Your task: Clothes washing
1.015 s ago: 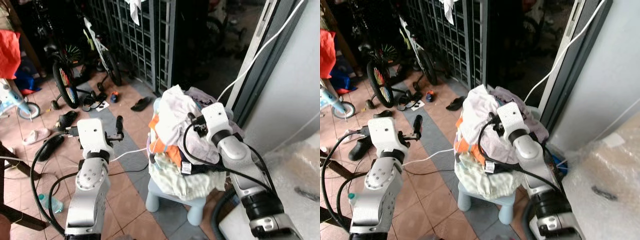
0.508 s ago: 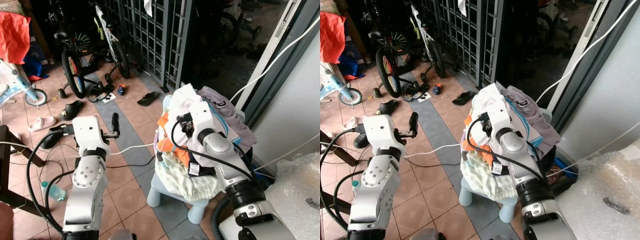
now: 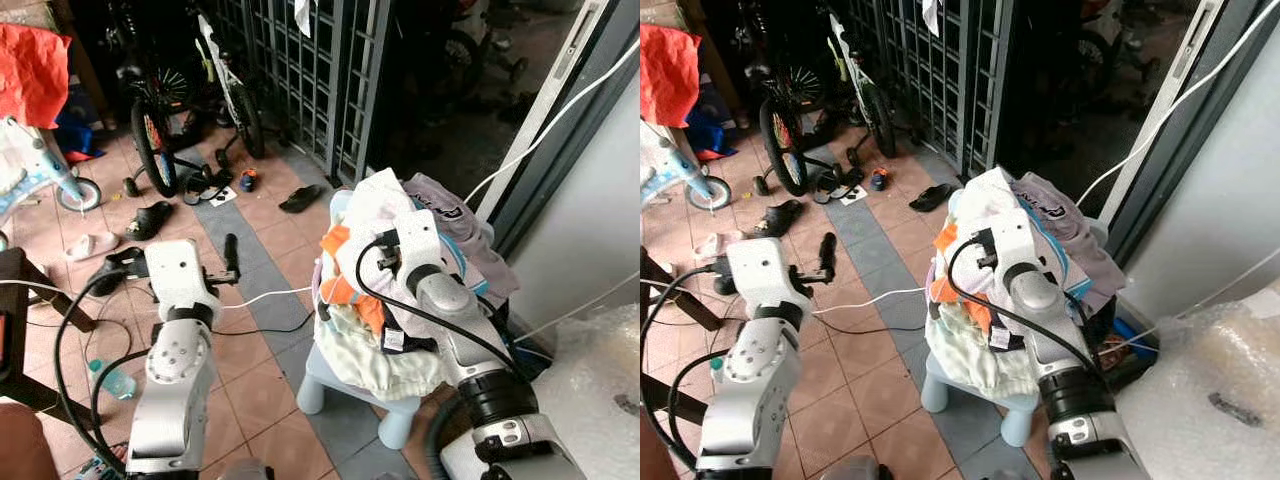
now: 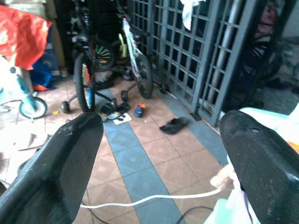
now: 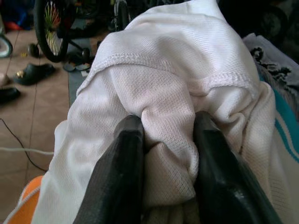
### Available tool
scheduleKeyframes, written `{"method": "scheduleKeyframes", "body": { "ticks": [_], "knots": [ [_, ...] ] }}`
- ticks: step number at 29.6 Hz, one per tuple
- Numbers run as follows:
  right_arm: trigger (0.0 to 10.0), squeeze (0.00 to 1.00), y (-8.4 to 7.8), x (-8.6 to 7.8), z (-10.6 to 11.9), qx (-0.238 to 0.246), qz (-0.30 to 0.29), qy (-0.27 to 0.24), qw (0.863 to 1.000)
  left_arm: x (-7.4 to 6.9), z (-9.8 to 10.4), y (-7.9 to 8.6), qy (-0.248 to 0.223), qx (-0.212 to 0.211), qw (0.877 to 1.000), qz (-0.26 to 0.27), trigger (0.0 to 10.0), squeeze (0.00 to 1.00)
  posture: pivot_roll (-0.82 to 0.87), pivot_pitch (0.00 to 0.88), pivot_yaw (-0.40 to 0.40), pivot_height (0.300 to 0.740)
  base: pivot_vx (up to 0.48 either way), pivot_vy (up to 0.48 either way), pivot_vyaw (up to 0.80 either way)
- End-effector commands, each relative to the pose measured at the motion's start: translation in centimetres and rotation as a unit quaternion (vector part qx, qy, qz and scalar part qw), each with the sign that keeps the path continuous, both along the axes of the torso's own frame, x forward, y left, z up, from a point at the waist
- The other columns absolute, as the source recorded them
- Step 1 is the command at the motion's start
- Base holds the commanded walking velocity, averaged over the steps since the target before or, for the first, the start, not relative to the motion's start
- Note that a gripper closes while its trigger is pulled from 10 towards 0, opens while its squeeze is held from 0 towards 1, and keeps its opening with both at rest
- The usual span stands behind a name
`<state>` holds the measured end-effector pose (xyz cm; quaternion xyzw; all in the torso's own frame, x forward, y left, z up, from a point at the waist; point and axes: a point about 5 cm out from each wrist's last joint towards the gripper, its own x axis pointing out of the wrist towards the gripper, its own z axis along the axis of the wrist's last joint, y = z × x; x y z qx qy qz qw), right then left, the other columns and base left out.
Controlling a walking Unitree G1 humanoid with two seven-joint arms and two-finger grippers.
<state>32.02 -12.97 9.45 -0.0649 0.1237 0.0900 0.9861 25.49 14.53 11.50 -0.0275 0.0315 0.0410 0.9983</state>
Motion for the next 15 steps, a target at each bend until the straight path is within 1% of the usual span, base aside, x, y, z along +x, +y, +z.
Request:
{"method": "scheduleKeyframes", "body": {
  "ticks": [1, 3, 5, 8, 10, 11, 12, 15],
  "knots": [
    [0.0, 0.00, -0.2, -0.3, 0.5, 0.030, -0.010, -0.011, 0.999, 0.1, 0.3, 0.2, -0.002, 0.005, 1.000, -0.001, 10.0, 0.00, -0.02, 0.000, 0.035, 0.740, 0.000, 0.000, 0.00],
    [0.0, 0.00, 0.6, -0.3, 1.2, 0.029, 0.015, -0.039, 0.999, 0.4, 0.4, 0.3, -0.003, 0.005, 1.000, 0.000, 10.0, 0.00, -0.01, 0.000, 0.042, 0.740, 0.000, 0.000, 0.00],
    [0.0, 0.00, 1.0, -0.2, 1.2, 0.031, 0.016, -0.039, 0.999, 0.4, 0.4, 0.4, -0.003, 0.005, 1.000, 0.001, 10.0, 0.00, -0.02, 0.000, 0.044, 0.740, 0.000, 0.000, 0.00],
    [0.0, 0.00, 1.2, 0.1, 2.0, 0.053, 0.013, -0.051, 0.997, 0.5, 0.5, 0.3, -0.002, 0.007, 1.000, -0.002, 10.0, 0.00, -0.02, 0.000, 0.044, 0.740, 0.000, 0.000, 0.00],
    [0.0, 0.00, 1.6, -0.1, 2.7, 0.077, 0.028, -0.068, 0.994, 0.5, 0.5, 0.2, 0.000, 0.017, 1.000, -0.006, 10.0, 0.00, -0.01, 0.000, 0.046, 0.740, 0.000, 0.000, 0.00],
    [0.0, 0.00, 1.8, -0.2, 3.5, 0.105, 0.037, -0.083, 0.990, 0.5, 0.6, 0.1, -0.002, 0.018, 1.000, -0.004, 10.0, 0.00, -0.01, 0.000, 0.046, 0.740, 0.000, 0.000, 0.00],
    [0.0, 0.00, 2.2, -0.4, 4.7, 0.147, 0.048, -0.105, 0.982, 0.4, 0.6, 0.1, -0.004, 0.017, 1.000, 0.001, 10.0, 0.00, -0.01, 0.000, 0.051, 0.740, 0.000, 0.000, 0.00],
    [0.0, 0.00, 2.5, -0.2, 7.6, 0.215, 0.062, -0.153, 0.963, 0.4, 0.6, 0.1, -0.002, 0.024, 1.000, 0.012, 10.0, 0.00, -0.01, 0.000, 0.052, 0.740, 0.000, 0.000, 0.00]
  ]
}}
